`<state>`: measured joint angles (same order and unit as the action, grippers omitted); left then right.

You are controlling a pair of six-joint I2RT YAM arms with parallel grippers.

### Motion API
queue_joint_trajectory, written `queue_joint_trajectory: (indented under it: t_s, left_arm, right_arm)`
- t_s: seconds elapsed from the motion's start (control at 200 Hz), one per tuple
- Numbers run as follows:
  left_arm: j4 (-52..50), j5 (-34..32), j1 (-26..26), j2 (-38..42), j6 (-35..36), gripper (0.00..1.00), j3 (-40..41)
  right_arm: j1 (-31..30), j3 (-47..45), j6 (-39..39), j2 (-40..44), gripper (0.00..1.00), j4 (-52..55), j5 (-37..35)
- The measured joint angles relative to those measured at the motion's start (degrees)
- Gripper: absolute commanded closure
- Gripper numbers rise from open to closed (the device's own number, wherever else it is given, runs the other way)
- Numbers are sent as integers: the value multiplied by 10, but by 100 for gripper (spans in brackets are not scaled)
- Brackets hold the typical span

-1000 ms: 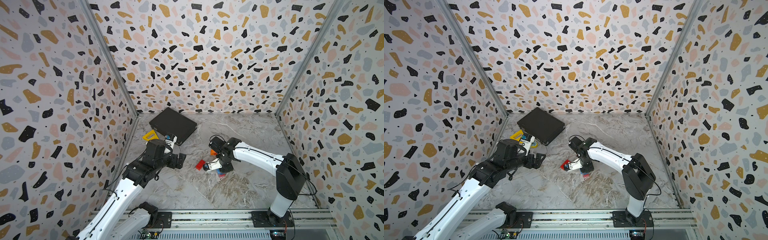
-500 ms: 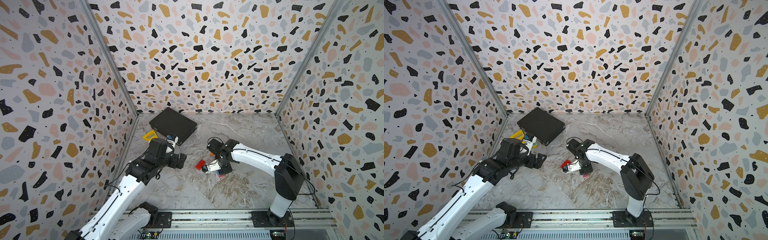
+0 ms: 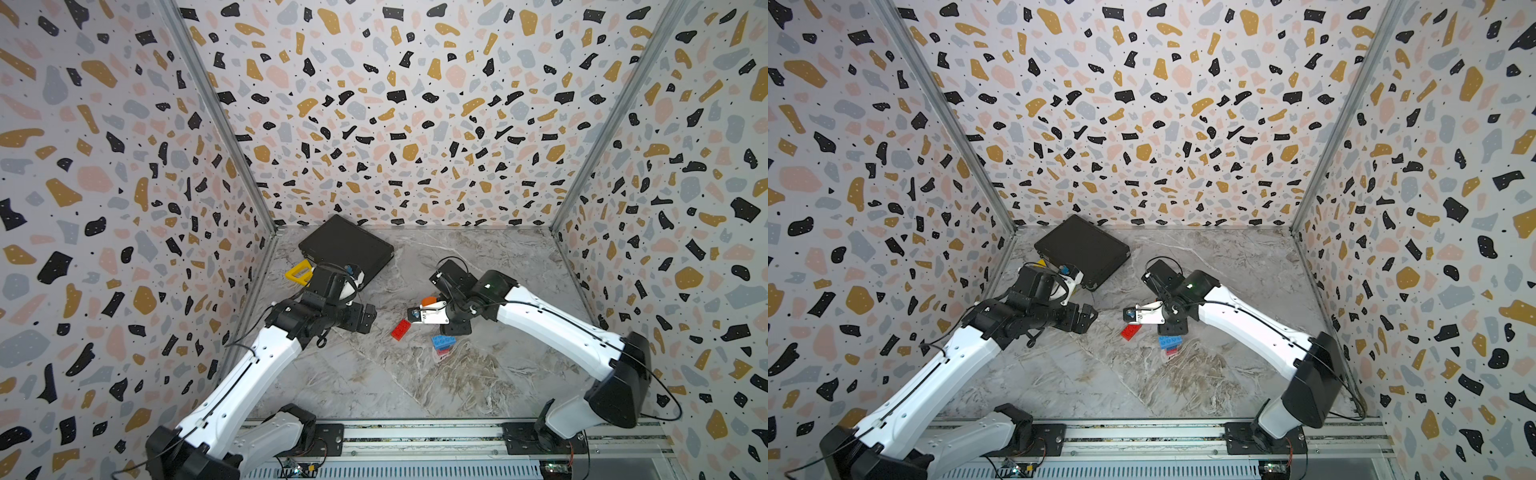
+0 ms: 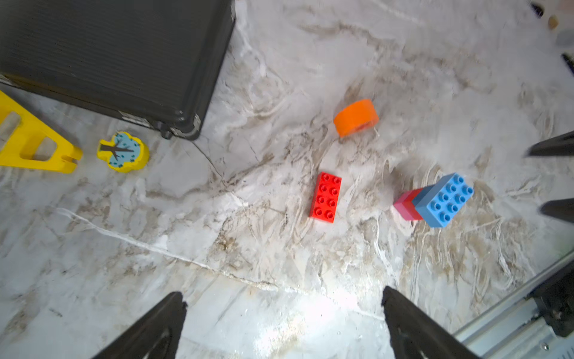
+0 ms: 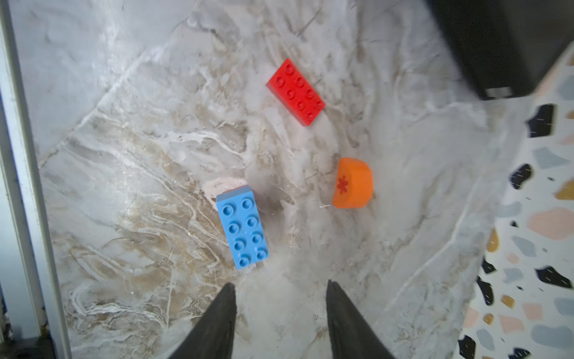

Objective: Assemble an ice cream with lego
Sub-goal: Assemble the lego brick with the lego brick, then pick up the lego brick from the center of the board.

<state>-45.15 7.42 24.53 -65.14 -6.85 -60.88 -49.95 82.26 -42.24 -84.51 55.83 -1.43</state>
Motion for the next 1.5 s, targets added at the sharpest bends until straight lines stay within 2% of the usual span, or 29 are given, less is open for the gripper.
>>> queue_joint_trajectory:
  t_s: [0.16,0.27,0.315,0.36,0.39,0.436,0.451,0.461,0.481,0.691,0.961,1.502]
  left_arm:
    - [-64,-11,17,-134,30,8,-91]
    - [-96,-63,59,-213,63,9,-144]
    - [-107,-84,79,-238,80,13,-158]
    - [-115,-96,93,-256,95,24,-166]
    - [-119,-97,102,-266,107,27,-169]
    - [-123,-94,110,-278,124,26,-171]
    - [-125,-93,110,-281,126,16,-171]
    - [-127,-92,111,-283,131,5,-171]
    - [-129,-89,111,-287,139,0,-171]
    - [-129,-42,109,-307,181,0,-174]
    - [-94,-25,109,-344,182,2,-185]
    - [-17,-31,121,-440,156,22,-205]
  right_arm:
    - [3,-54,74,95,53,-42,-19]
    - [12,-109,120,136,53,-60,-20]
    - [17,-124,136,143,53,-64,-21]
    - [21,-133,149,147,53,-66,-23]
    - [23,-138,158,149,53,-67,-26]
    - [26,-141,169,152,53,-69,-28]
    - [27,-143,175,152,53,-70,-29]
    - [28,-143,176,153,53,-71,-29]
    - [29,-144,181,154,53,-72,-29]
    - [35,-148,219,165,53,-82,-27]
    - [39,-177,243,176,53,-87,-27]
    - [47,-186,249,183,53,-90,-29]
